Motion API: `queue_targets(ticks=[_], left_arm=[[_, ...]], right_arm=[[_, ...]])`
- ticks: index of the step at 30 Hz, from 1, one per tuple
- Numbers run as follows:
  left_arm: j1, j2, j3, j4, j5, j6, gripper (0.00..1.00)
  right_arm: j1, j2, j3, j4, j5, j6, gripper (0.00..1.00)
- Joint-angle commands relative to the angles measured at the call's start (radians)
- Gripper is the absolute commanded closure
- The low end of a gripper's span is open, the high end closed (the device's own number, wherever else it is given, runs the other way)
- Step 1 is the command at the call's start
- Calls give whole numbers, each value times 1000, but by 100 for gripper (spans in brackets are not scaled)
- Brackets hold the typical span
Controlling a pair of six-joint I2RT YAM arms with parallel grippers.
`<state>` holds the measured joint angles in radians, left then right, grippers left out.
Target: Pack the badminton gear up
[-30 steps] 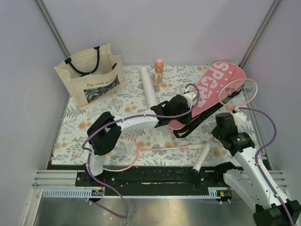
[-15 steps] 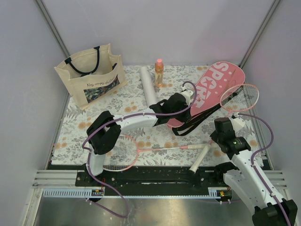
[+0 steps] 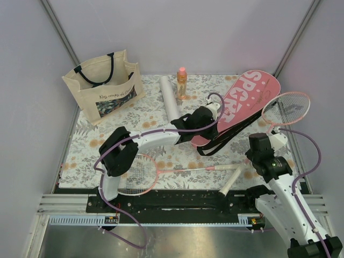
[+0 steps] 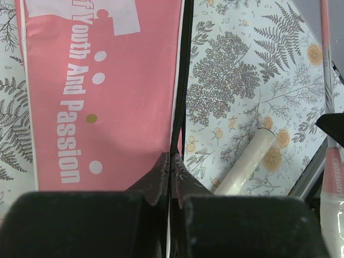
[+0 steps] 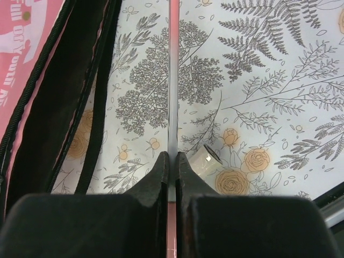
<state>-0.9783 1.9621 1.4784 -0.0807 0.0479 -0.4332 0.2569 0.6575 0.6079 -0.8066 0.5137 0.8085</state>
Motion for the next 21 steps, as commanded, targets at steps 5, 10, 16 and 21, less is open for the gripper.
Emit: queue_targets(ticks=[5,10,16,21], left_arm=[[20,-81,-29,64,-11,-56,100],[23,-83,-49,70,-5,-61,100],[21,-75,-53,76,15,-71,100],[24,-68,-50,97,46,-61,100]], right_arm=[[-10,4,-14,21,13,4,100],[-10,4,-43,43,-7,15,100],[-10,-48,-102,134,-46,34,100],[-10,-102,-134,211,-87,23,100]])
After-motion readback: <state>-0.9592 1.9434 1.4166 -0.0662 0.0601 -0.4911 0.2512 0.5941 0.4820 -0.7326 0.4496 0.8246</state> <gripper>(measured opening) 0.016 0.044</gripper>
